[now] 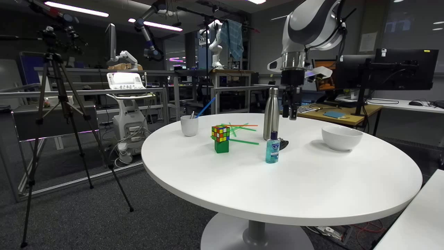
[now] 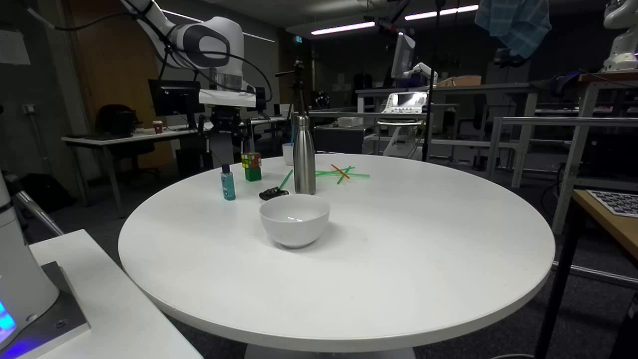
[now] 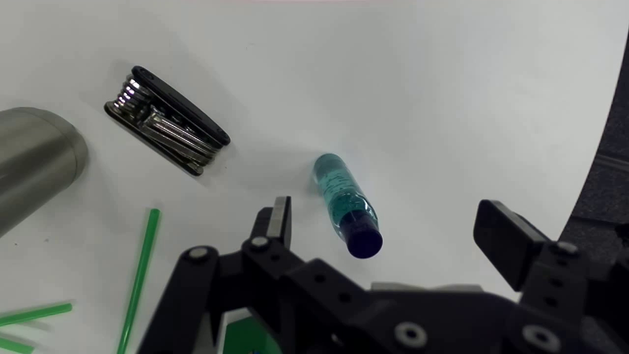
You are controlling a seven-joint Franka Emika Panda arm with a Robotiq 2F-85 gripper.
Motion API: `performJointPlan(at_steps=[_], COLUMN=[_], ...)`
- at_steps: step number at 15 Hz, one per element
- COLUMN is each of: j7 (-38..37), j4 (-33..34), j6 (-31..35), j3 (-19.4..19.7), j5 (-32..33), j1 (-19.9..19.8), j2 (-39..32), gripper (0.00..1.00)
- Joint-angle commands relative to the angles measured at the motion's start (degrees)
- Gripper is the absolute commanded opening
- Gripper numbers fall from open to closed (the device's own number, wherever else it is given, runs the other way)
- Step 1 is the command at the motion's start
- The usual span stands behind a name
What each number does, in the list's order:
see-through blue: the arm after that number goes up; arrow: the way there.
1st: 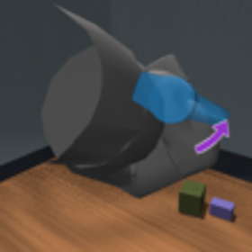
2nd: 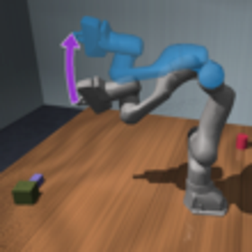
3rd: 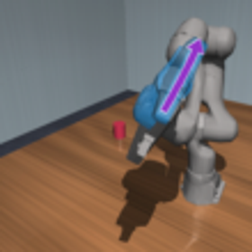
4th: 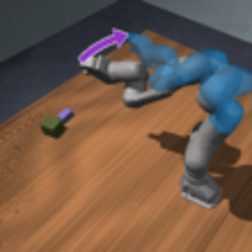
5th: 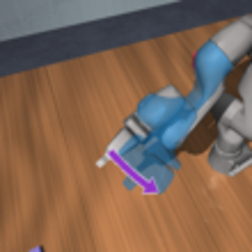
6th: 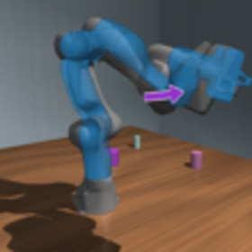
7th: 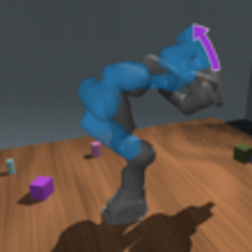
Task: Put the blue bottle on top of the block
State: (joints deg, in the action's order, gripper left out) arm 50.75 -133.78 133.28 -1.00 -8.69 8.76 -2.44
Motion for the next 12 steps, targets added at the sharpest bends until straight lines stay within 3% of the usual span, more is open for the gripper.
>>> performJointPlan(at_steps=[1,12], j7=[0.8,5.9], j4=[1.2,4.2], j6=[-0.5,-1.4], j3=[-1.9,-4.0], j5=[-0.2,-0.2], j1=[-1.8,-2.9], j2=[-1.5,-6.1], gripper=[1.0,1.0])
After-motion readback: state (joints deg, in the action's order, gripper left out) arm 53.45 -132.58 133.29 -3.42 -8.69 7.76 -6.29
